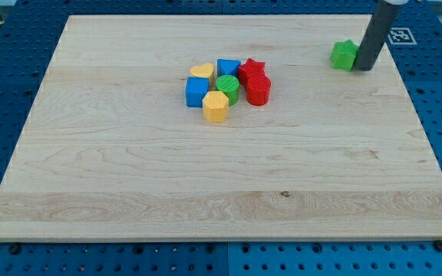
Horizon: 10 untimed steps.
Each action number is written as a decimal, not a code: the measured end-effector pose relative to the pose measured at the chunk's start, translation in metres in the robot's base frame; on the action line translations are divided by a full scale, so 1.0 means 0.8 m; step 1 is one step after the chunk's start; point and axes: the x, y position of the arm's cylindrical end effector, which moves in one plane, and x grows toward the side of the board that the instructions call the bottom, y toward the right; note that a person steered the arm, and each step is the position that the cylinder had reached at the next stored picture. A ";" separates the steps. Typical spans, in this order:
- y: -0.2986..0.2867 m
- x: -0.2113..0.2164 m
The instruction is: Push the green star towards top right corner of board
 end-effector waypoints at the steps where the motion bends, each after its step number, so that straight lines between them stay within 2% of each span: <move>1: 0.000 -0.004; 2: -0.006 0.035; 6: -0.018 0.071; 7: -0.061 0.071; 9: -0.053 -0.008; 10: -0.053 -0.019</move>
